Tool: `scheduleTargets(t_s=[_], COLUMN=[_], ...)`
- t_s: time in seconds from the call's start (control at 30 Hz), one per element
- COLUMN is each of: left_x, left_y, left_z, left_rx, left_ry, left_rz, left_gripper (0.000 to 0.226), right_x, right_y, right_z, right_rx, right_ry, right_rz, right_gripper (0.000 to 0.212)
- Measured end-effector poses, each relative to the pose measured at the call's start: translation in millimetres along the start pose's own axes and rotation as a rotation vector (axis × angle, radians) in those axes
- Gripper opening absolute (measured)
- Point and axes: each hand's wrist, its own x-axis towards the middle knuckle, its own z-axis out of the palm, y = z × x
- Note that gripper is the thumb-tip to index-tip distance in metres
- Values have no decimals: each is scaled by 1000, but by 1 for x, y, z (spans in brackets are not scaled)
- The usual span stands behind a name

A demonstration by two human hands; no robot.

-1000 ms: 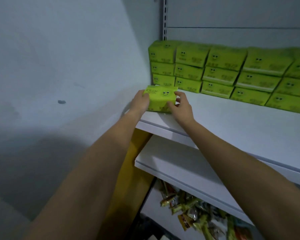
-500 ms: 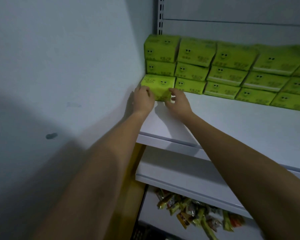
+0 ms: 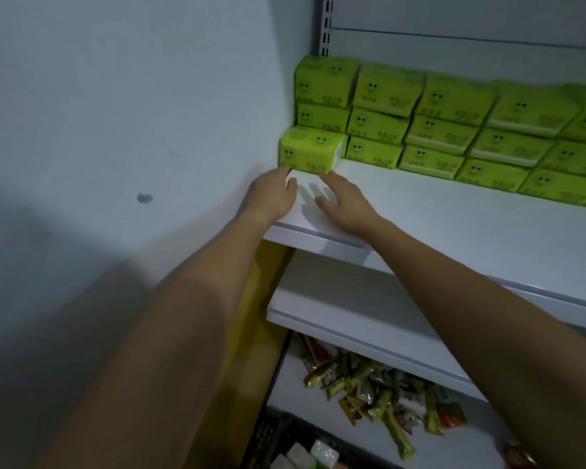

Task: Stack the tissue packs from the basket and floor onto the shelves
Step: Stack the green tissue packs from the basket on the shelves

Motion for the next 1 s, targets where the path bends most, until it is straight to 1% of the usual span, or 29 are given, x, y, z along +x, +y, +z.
scheduleTargets(t_s=[0.07, 0.2, 0.33, 0.4, 0.5, 0.57, 0.7, 0.77, 0.83, 0.93, 1.0], left_x=[-27, -90, -170, -211, -270, -307, -367, -392, -414, -441, -453], left_y=[1, 13, 24, 26, 22, 16, -5, -19, -38, -81, -118], left_z=[-1, 7, 43, 70, 118, 151, 217, 250, 286, 348, 396], left_rx=[36, 136, 110, 94, 36, -4, -71, -88, -130, -165, -179], left_ry=[42, 174, 275, 273, 211, 157, -13, -92, -160, -265, -321], left_rz=[20, 5, -88, -146, -290, -354, -530, -601, -653, -710, -736], left_gripper=[52, 48, 49, 50, 49, 49, 47, 47, 47, 47, 46], right_x=[-21, -71, -140, -179, -233, -267, -325, -347, -367, -398, -417], right_y=[-6, -16, -14, -5, 18, 38, 79, 101, 124, 160, 186], right_z=[0, -4, 6, 23, 62, 94, 152, 182, 216, 288, 349], right_rx=[9, 71, 143, 172, 215, 233, 269, 291, 369, 445, 466], right_ry=[-7, -15, -38, -86, -178, -269, -438, -530, -605, -667, -686], right_rz=[-65, -172, -282, -314, -323, -271, -96, 10, 144, 339, 469], right_gripper=[55, 54, 51, 50, 47, 47, 47, 48, 48, 48, 45])
